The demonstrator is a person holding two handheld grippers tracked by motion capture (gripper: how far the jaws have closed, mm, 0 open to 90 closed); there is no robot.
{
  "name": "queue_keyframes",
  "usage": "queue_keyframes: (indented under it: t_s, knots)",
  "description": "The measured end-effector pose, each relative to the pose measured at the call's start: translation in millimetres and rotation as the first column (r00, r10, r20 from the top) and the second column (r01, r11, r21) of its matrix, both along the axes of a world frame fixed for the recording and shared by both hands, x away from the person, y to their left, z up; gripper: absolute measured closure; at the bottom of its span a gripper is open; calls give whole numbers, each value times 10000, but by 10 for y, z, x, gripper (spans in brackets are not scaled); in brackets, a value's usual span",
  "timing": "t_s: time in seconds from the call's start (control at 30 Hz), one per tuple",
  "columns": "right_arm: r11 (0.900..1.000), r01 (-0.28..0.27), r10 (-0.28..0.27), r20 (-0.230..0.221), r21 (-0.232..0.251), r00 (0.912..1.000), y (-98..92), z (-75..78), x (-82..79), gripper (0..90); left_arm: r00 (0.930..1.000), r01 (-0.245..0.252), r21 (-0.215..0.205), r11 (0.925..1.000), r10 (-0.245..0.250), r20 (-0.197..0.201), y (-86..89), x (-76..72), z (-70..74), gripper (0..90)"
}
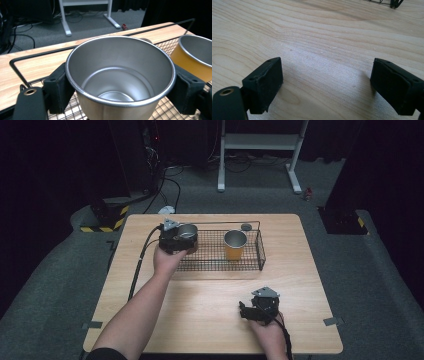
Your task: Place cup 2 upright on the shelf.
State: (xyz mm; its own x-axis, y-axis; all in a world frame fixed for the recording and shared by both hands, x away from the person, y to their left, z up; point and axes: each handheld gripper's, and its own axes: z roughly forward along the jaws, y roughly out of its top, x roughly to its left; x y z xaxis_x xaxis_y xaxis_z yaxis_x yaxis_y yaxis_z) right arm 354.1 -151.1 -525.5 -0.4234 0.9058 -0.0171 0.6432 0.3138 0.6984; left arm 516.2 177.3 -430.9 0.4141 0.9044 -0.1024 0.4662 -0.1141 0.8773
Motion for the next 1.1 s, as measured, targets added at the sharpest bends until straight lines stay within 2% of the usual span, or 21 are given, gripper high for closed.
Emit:
queue_keyframes:
  t_s: [0.1, 0.2, 0.3, 0.37, 0.5, 0.63, 0.73, 0.87, 1.03, 1.1]
  knots:
    - [10000, -16, 16, 10, -9, 10000, -1, 0, 1, 109, 9998, -32, 26, 10000, 32, -188, 1, 25, -35, 189]
    - [10000, -22, 22, 15, -9, 10000, -2, 0, 1, 109, 9983, -64, 254, 9997, 78, -574, -23, 58, -113, 188]
    - [10000, -18, 18, 34, 1, 10000, -1, -2, 2, 109, 9971, -105, 382, 9992, 134, -748, -41, 76, -159, 188]
    - [10000, -22, 22, 15, -11, 10000, -2, 0, 1, 109, 9957, -110, 338, 9994, 141, -919, -50, 91, -186, 188]
    - [10000, 5, -5, 17, 16, 10000, 0, -1, 0, 109, 9950, -162, 411, 9990, 202, -981, -55, 102, -188, 188]
    - [10000, -19, 19, 16, 19, 10000, -1, 0, 0, 110, 9899, -208, 801, 9966, 318, -1380, -72, 112, -193, 189]
    - [10000, -28, 28, 17, 18, 10000, -1, 0, -1, 110, 9868, -145, 937, 9955, 294, -1590, -75, 110, -208, 189]
    - [10000, -26, 26, 20, 12, 10000, -1, -1, -1, 110, 9845, -110, 1141, 9934, 308, -1728, -84, 111, -230, 189]
    - [10000, -27, 27, 21, 11, 10000, -1, -1, 0, 110, 9814, -130, 1125, 9936, 342, -1890, -96, 112, -253, 188]
    - [10000, -27, 27, 24, 8, 10000, -1, -1, 0, 110, 9772, -104, 1211, 9926, 357, -2094, -104, 117, -275, 188]
